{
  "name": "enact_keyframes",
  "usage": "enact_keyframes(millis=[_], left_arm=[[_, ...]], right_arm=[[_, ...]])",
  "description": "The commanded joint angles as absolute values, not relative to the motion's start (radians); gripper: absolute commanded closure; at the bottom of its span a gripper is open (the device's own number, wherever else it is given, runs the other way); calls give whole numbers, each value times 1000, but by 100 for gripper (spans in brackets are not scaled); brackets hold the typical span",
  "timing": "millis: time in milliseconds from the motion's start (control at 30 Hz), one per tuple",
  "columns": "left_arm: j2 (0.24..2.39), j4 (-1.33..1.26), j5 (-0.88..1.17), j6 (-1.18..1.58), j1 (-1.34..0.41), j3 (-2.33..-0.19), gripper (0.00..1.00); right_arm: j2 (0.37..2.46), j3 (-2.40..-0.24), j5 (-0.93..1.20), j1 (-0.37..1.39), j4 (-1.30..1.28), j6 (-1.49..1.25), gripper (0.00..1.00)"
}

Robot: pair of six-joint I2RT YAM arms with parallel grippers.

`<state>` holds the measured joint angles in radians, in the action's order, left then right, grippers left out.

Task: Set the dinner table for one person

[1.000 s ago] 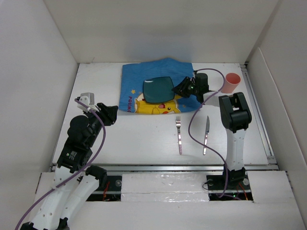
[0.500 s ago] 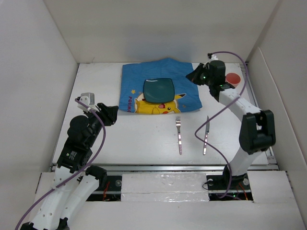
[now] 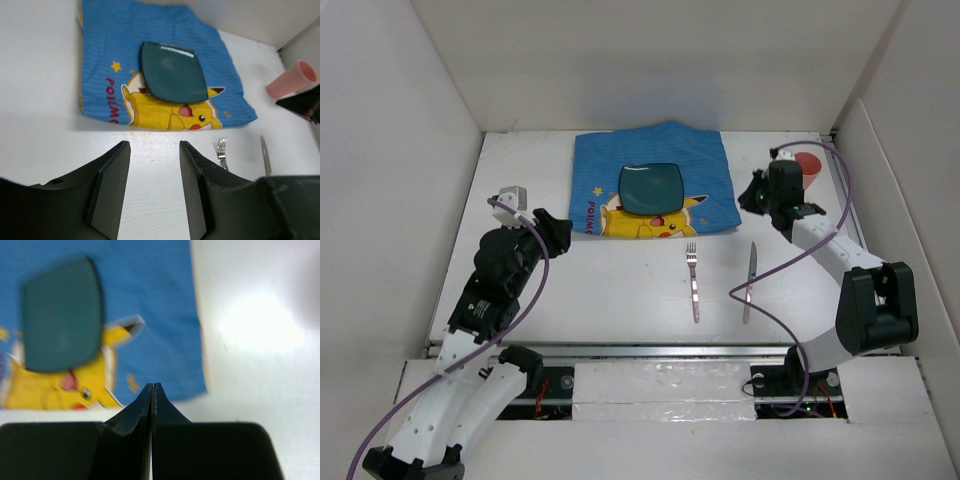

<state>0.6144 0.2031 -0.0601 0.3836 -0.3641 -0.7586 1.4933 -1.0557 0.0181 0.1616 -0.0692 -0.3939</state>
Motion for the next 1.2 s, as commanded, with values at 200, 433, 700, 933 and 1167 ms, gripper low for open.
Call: enact_keyframes(millis=[200,433,700,933,1167], left_arm=[[698,207,-58,413,-351,-773,63],[747,221,-43,429,-342,-781,62],[729,206,-21,440,-342,-781,61],[687,206,-28,436,-342,-772,61],[676,212,-26,434,-342,-778,61]], right_arm=[[1361,-761,14,357,43,-431,97],[1211,-557,-174,652,-39,-610,53],[1273,-555,-259,794,-113,-718,49],[1448,-643,-350,876,-170,-777,58],[1448,-744,-530,974,-305,-853,100]])
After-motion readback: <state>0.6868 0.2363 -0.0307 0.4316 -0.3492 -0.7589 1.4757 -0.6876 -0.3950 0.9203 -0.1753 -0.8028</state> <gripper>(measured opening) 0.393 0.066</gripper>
